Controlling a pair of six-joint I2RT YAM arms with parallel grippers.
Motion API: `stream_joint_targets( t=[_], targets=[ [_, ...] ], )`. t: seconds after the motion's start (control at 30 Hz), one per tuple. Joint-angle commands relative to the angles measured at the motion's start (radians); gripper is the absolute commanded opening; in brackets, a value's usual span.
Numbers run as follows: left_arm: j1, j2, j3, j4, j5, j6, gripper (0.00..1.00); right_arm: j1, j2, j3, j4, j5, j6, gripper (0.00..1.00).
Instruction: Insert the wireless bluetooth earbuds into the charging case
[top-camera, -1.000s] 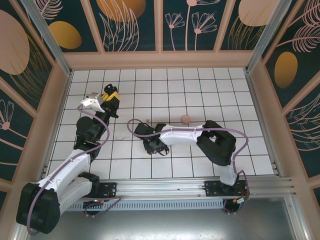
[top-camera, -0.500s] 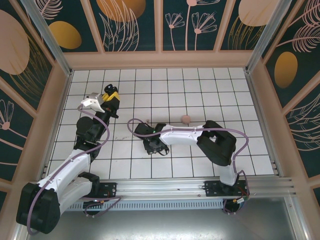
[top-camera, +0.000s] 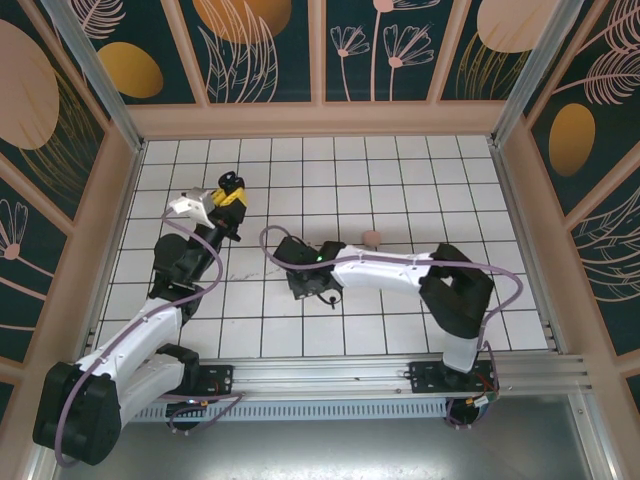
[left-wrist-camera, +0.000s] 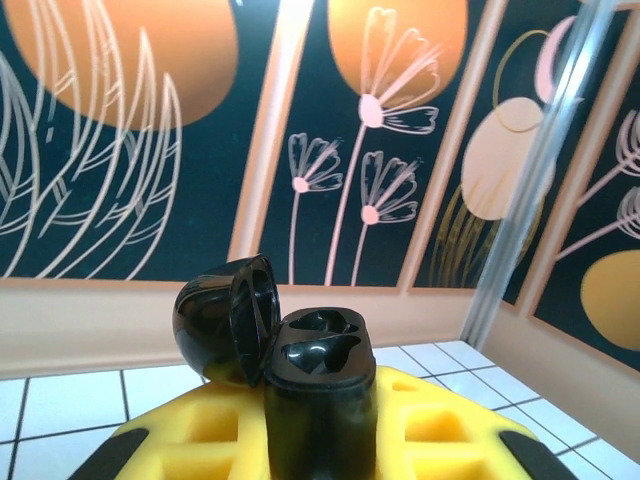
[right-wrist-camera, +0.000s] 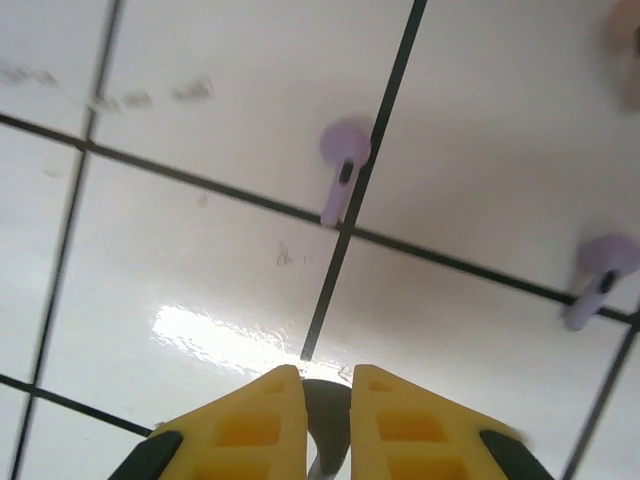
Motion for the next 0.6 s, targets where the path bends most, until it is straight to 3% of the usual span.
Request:
stream_joint_targets(
  t=[0.0,0.37,0.57],
  targets=[
    [-0.003,0.0,-0.025,0.109,0.104,0.064,0.0,-0.06,-0.094,0.044,0.0,0.052,-0.073,0.14],
    [-0.083,0.086,-0.045,0.172,0.228,0.139,0.0,-0.27,-0.271,0.161,0.056,-0.018,-0.285,0.14],
    [-0.123,0.155,-0.067,0.269,0.267,0.169,0.0,-0.297,-0.33,0.221,0.115,-0.036,-0.417,0.15]
  ],
)
